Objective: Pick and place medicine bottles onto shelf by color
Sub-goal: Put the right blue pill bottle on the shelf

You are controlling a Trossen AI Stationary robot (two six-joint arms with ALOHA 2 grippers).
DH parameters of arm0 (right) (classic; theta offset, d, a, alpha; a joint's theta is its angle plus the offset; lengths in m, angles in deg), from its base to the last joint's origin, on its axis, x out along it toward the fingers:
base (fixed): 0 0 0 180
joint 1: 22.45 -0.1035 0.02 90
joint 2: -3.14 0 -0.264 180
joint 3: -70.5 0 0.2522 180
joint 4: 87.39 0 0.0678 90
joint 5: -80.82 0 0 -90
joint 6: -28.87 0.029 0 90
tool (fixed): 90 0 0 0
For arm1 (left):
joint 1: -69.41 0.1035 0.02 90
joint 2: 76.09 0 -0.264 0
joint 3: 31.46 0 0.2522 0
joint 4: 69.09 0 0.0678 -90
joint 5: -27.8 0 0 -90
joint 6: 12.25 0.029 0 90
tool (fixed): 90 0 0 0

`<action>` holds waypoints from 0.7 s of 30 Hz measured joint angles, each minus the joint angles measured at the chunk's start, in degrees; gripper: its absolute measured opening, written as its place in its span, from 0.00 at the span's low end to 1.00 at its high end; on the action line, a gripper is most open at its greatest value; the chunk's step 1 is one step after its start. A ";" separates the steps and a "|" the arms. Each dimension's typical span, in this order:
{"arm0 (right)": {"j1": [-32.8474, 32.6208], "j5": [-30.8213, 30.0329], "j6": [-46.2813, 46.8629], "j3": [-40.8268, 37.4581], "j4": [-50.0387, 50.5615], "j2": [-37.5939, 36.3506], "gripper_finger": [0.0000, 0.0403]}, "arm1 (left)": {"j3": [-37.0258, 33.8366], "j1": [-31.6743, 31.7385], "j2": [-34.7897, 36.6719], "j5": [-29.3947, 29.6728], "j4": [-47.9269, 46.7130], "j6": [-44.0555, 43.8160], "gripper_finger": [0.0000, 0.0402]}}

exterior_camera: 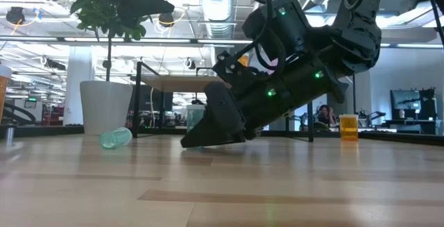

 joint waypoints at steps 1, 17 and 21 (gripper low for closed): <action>-0.07 0.03 0.00 0.00 0.06 0.02 0.48 | 0.00 0.00 0.00 0.00 0.04 0.00 0.49; -1.07 2.36 -4.07 -0.26 7.80 -8.84 0.29 | 0.02 -0.11 -7.77 -3.78 1.84 -0.63 0.56; -1.21 1.53 -5.59 -0.26 9.39 -11.63 0.31 | 0.00 -0.11 -12.00 -4.03 5.12 -1.16 0.68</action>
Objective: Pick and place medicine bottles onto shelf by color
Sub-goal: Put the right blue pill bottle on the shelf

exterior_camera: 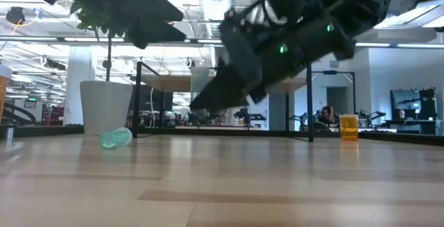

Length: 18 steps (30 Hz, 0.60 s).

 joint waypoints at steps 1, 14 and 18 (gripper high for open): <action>-0.06 -0.13 -0.26 0.00 0.15 -0.76 0.32 | 0.02 0.00 -1.06 -0.11 1.09 0.04 0.71; -0.01 -0.62 -1.84 0.07 -0.11 -3.65 0.32 | 5.19 0.00 -13.21 -3.43 5.88 1.34 0.83; -0.10 -0.76 -1.86 0.07 -0.16 -3.67 0.32 | 6.48 0.15 -15.17 -3.60 5.50 2.16 0.83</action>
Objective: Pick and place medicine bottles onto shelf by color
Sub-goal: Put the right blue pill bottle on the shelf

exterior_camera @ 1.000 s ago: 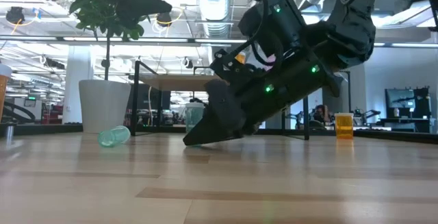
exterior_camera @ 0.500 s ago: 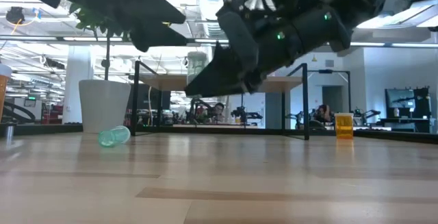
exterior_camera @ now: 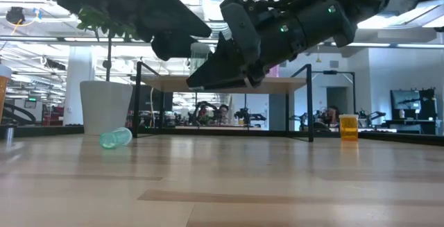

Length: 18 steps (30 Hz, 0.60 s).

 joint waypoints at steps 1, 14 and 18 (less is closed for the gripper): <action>0.00 0.00 0.00 0.00 0.00 0.00 0.32 | 0.21 0.07 -0.17 0.07 0.02 0.09 0.83; -0.29 -0.15 0.02 0.02 -0.04 -0.02 0.32 | 0.41 0.18 -0.31 -1.00 0.04 0.09 0.58; -0.29 -0.14 0.02 0.04 -0.04 -0.02 0.32 | 0.41 0.18 -0.31 -1.02 -0.35 0.11 0.48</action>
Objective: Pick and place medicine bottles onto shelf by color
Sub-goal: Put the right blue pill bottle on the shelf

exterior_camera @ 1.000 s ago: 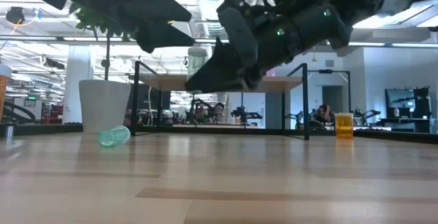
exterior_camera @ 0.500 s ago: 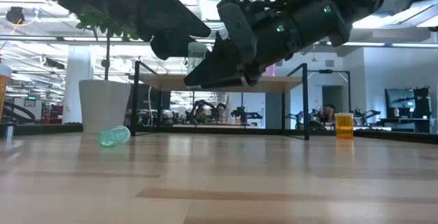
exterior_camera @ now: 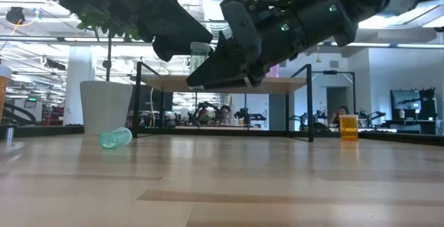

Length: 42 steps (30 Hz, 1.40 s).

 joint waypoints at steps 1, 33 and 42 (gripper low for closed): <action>0.00 0.01 0.00 0.00 0.00 0.00 0.32 | 0.00 0.00 0.00 -0.16 0.00 0.00 0.46; 0.14 0.12 1.33 0.04 10.65 -1.00 0.67 | -0.07 7.34 10.60 7.33 -4.17 5.62 0.27; 0.50 -0.01 1.66 -0.02 11.98 -1.53 0.67 | 10.92 22.46 15.11 7.31 -19.00 13.79 0.27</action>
